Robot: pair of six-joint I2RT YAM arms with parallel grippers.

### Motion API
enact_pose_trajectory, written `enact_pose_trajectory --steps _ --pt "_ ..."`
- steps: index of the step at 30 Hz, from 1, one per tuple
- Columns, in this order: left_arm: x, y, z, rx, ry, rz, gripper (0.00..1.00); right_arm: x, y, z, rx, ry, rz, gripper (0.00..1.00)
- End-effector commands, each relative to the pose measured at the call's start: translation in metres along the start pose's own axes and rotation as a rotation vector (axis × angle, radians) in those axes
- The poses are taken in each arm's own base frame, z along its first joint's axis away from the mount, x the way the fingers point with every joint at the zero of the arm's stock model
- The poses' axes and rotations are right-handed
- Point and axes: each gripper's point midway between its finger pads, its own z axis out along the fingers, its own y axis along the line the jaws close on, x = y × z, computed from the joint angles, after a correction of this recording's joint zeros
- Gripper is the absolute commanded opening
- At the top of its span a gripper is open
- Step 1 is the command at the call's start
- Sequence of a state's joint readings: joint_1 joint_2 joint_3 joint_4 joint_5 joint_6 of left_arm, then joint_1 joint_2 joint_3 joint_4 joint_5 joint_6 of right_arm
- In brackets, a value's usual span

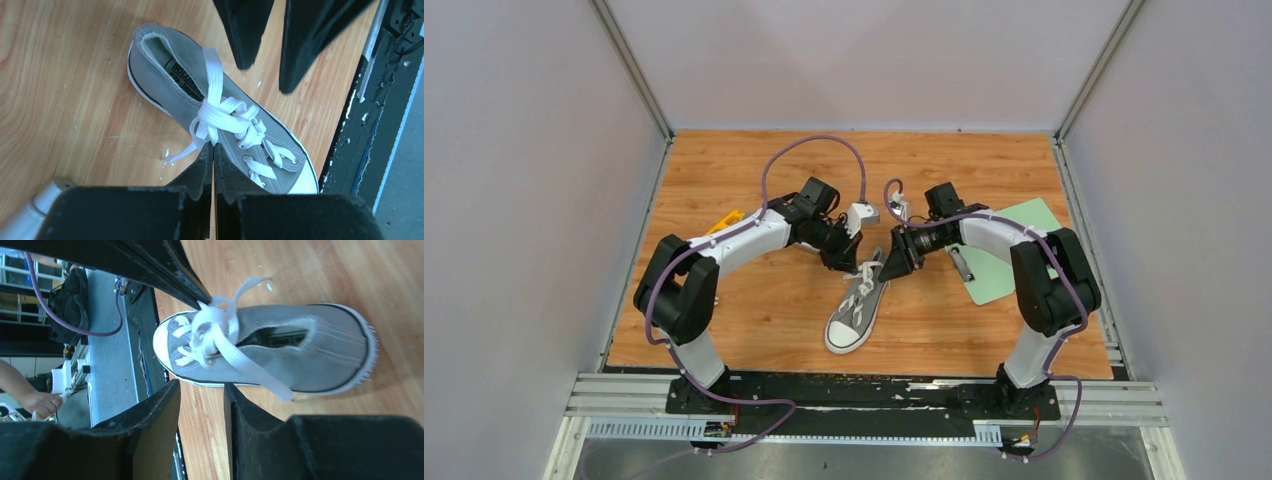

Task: Tie the shoes
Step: Adjust the shoe at the center of the board.

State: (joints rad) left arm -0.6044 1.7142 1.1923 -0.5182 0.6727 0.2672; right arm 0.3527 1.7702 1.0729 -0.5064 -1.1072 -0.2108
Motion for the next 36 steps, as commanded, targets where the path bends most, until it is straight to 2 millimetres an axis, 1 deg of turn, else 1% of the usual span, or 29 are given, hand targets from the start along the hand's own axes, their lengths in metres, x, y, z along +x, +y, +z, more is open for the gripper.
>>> enact_pose_trajectory --steps 1,4,7,12,17,22,25,28,30,32,36 --pt "-0.026 -0.003 0.001 0.018 -0.055 0.030 0.04 -0.013 0.015 0.014 -0.051 0.007 -0.077 0.40" --pt "-0.027 -0.004 0.002 0.021 -0.056 0.029 0.04 -0.017 0.009 0.019 -0.021 0.010 -0.080 0.40" --pt "-0.026 -0.004 0.003 0.024 -0.050 0.026 0.04 -0.023 -0.002 0.019 0.045 0.002 -0.089 0.40" --pt "-0.025 -0.006 0.003 0.023 -0.046 0.026 0.04 -0.027 -0.012 0.019 0.092 -0.009 -0.081 0.40" --pt "-0.025 -0.007 0.004 0.024 -0.045 0.027 0.04 -0.027 -0.012 0.022 0.079 -0.009 -0.071 0.39" --pt "-0.025 -0.007 0.003 0.022 -0.046 0.028 0.04 -0.030 -0.008 0.026 0.055 -0.008 -0.069 0.39" --pt "-0.025 -0.008 0.004 0.025 -0.046 0.025 0.04 -0.030 -0.010 0.029 0.087 0.001 -0.078 0.38" --pt "-0.026 -0.009 0.004 0.026 -0.048 0.029 0.04 -0.030 -0.019 0.030 0.144 0.005 -0.061 0.32" --pt "-0.026 -0.008 0.003 0.023 -0.048 0.029 0.04 -0.030 -0.022 0.028 0.171 0.003 -0.048 0.25" --pt "-0.025 -0.008 0.002 0.019 -0.045 0.030 0.04 -0.029 -0.023 0.026 0.183 0.000 -0.038 0.17" --pt "-0.022 -0.005 -0.003 -0.017 -0.032 0.048 0.04 -0.024 -0.017 0.019 0.193 0.006 -0.035 0.09"
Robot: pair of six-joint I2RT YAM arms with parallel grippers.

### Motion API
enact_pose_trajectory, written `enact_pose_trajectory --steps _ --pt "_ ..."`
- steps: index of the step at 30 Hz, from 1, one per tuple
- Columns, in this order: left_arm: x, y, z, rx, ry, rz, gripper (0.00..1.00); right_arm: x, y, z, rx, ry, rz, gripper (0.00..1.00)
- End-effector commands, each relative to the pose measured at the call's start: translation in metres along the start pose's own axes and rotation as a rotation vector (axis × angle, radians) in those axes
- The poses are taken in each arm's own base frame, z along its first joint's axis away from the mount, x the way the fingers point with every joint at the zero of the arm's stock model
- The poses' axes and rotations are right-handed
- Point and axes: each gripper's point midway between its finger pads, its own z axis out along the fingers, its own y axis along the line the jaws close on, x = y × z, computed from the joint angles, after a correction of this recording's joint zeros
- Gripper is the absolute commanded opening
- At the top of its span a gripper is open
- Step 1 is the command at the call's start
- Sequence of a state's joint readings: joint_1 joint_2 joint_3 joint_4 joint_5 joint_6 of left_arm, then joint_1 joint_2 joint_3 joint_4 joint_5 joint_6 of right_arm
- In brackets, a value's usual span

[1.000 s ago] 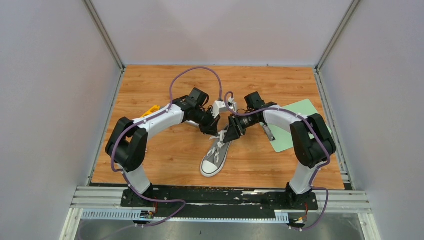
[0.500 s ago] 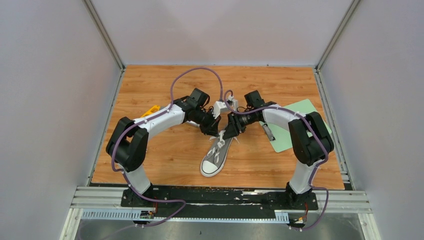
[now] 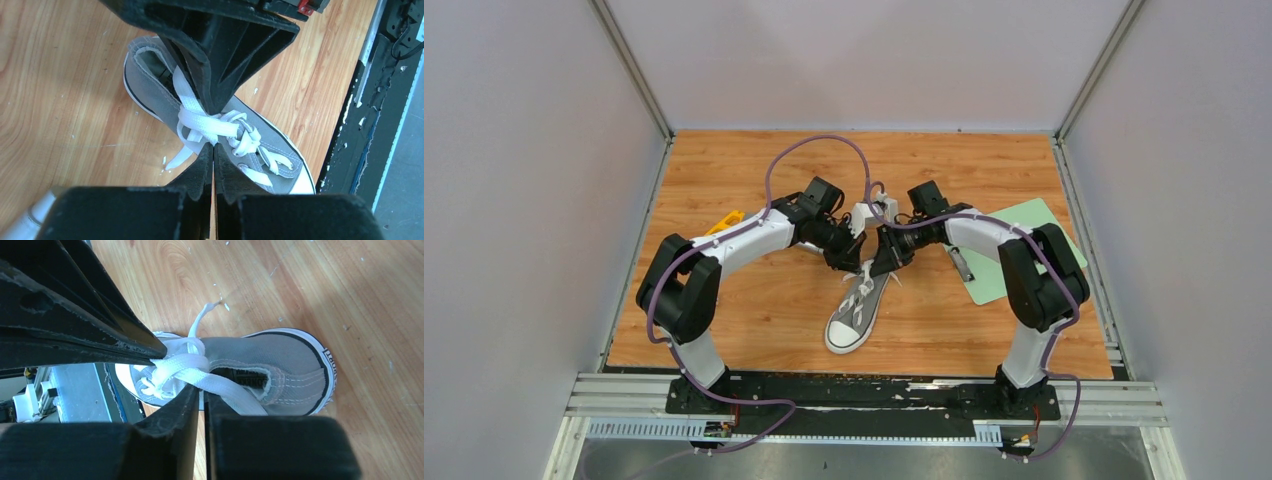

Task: Tie the shoes
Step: Adjust the shoe at the center of the board.

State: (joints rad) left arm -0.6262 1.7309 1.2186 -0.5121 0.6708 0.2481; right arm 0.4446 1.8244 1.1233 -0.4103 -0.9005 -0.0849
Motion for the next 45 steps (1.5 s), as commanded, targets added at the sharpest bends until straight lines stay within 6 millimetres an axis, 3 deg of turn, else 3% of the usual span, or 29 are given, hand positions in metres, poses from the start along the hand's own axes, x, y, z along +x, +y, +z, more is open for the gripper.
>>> enact_pose_trajectory --steps 1,13,19,26,36,45 --pt "-0.012 0.001 -0.009 -0.036 -0.023 0.048 0.04 -0.010 0.007 -0.012 0.031 -0.031 -0.034 0.07" --pt "0.005 0.005 -0.012 -0.082 0.020 0.052 0.02 0.008 0.025 -0.028 0.020 -0.018 -0.071 0.03" --pt "0.006 0.004 -0.016 -0.088 0.024 0.061 0.01 0.022 0.016 -0.027 0.024 0.016 -0.038 0.03" --pt "0.014 0.000 -0.022 -0.088 0.016 0.077 0.00 0.034 0.034 -0.034 -0.084 0.018 -0.053 0.13" --pt "0.010 -0.007 -0.009 -0.004 0.000 0.045 0.00 0.017 0.031 -0.031 -0.085 -0.006 -0.052 0.27" --pt "-0.003 -0.006 -0.004 0.016 -0.026 0.019 0.00 0.000 0.035 -0.023 -0.168 -0.012 0.011 0.32"
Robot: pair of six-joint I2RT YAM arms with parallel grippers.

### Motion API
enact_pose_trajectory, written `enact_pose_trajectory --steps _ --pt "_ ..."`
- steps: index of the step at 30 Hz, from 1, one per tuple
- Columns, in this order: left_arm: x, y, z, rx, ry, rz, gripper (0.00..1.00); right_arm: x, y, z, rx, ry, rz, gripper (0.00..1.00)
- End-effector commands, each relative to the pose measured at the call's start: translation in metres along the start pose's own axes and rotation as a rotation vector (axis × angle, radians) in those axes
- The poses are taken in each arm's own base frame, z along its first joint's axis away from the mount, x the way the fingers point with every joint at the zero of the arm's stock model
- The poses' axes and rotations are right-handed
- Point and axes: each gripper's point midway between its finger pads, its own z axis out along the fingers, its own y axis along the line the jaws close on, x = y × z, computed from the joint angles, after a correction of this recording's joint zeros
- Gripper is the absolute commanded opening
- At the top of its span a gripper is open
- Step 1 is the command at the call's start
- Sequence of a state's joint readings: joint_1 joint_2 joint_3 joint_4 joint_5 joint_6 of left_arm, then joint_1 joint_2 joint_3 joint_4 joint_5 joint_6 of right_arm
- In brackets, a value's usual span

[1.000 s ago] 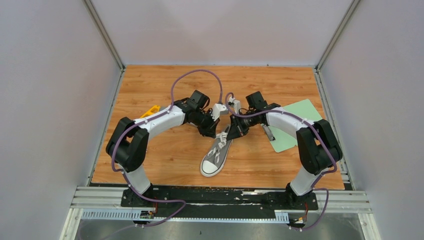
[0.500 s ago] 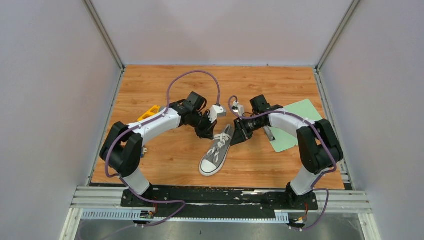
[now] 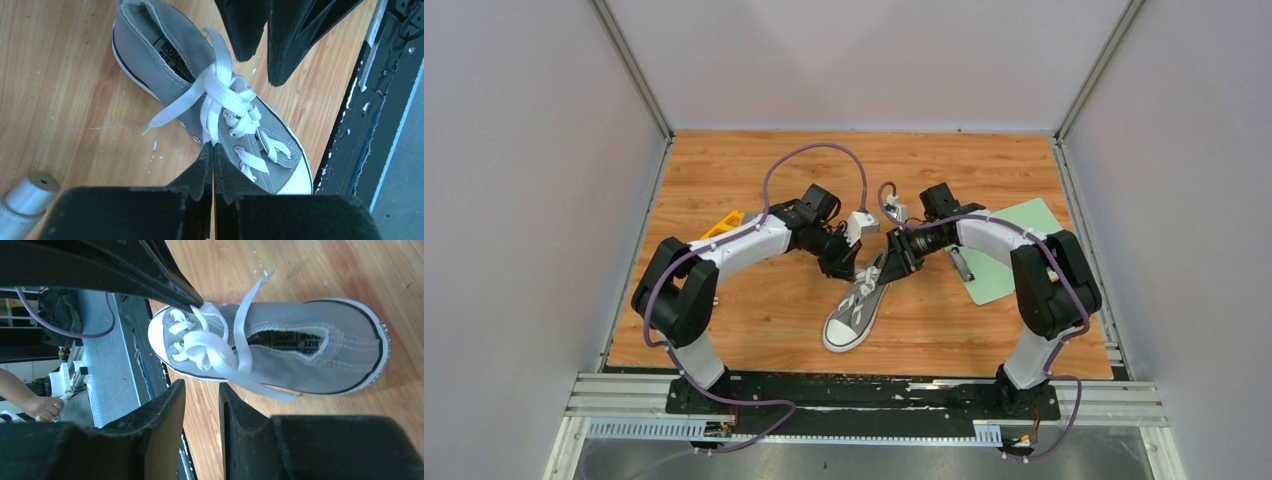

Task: Tie the shoes
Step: Adjust the shoe at the center of the board.

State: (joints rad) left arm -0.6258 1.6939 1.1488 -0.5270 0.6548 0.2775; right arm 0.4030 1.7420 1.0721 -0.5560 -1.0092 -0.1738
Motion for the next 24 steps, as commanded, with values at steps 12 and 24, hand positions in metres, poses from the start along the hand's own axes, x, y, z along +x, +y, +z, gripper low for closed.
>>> enact_pose_trajectory --steps 12,24 --pt "-0.031 -0.001 -0.002 0.024 -0.077 0.017 0.00 -0.031 -0.002 0.017 -0.065 -0.010 0.037 0.34" --pt "-0.022 0.011 -0.008 -0.059 -0.038 0.027 0.00 -0.020 0.002 0.004 -0.029 -0.025 0.022 0.00"
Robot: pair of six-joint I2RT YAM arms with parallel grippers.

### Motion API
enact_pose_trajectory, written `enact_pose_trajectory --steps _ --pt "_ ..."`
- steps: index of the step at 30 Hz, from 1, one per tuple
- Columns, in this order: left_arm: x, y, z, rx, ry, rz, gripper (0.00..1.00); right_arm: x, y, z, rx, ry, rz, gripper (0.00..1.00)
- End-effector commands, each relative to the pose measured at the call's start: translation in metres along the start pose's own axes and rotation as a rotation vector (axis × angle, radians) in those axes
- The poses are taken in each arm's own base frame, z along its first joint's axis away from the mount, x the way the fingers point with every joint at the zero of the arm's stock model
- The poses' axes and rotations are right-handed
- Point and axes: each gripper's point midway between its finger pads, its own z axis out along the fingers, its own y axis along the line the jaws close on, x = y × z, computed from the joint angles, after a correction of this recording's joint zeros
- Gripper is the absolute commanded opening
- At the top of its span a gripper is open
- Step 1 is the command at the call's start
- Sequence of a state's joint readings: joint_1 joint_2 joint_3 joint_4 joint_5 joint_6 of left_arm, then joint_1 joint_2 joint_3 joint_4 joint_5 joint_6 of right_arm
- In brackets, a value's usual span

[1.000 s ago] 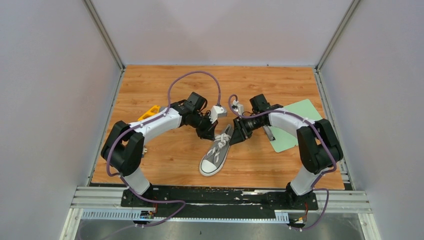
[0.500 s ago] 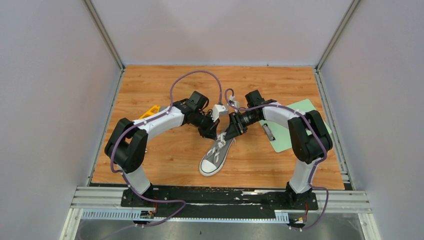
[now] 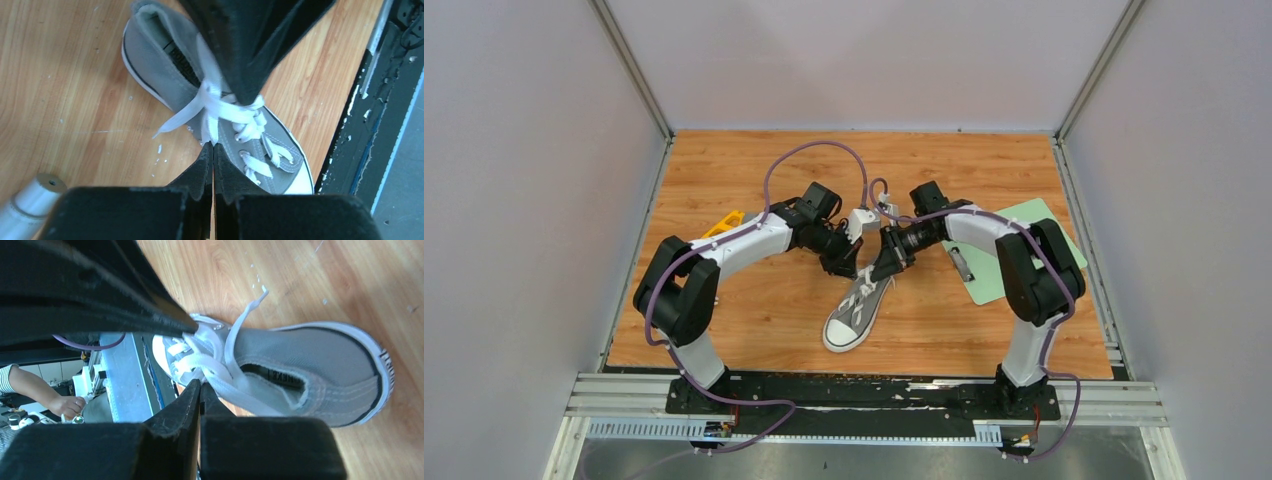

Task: Tie the shoes
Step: Adjust the shoe at the center of the board.

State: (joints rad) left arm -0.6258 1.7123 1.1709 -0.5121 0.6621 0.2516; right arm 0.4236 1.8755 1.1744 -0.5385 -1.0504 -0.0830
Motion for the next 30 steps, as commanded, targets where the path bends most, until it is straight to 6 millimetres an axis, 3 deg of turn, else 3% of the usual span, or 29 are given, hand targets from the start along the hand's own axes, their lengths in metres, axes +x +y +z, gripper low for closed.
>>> enact_pose_trajectory --steps 1,9,22,27,30 --pt "-0.012 0.010 -0.012 -0.068 -0.014 0.046 0.00 0.001 0.009 -0.019 0.038 -0.051 -0.073 0.00" --pt "0.004 0.022 -0.027 -0.123 -0.004 0.022 0.00 0.019 -0.005 -0.036 0.139 -0.070 -0.064 0.00" --pt "0.021 0.019 -0.029 -0.141 0.017 0.020 0.00 0.031 -0.019 -0.054 0.169 -0.076 0.007 0.00" --pt "0.015 0.026 -0.037 -0.183 0.013 0.024 0.00 0.025 -0.004 -0.062 0.130 -0.107 -0.026 0.00" --pt "0.004 0.027 -0.043 -0.190 -0.006 0.029 0.02 0.020 0.024 -0.065 0.012 -0.128 -0.088 0.07"
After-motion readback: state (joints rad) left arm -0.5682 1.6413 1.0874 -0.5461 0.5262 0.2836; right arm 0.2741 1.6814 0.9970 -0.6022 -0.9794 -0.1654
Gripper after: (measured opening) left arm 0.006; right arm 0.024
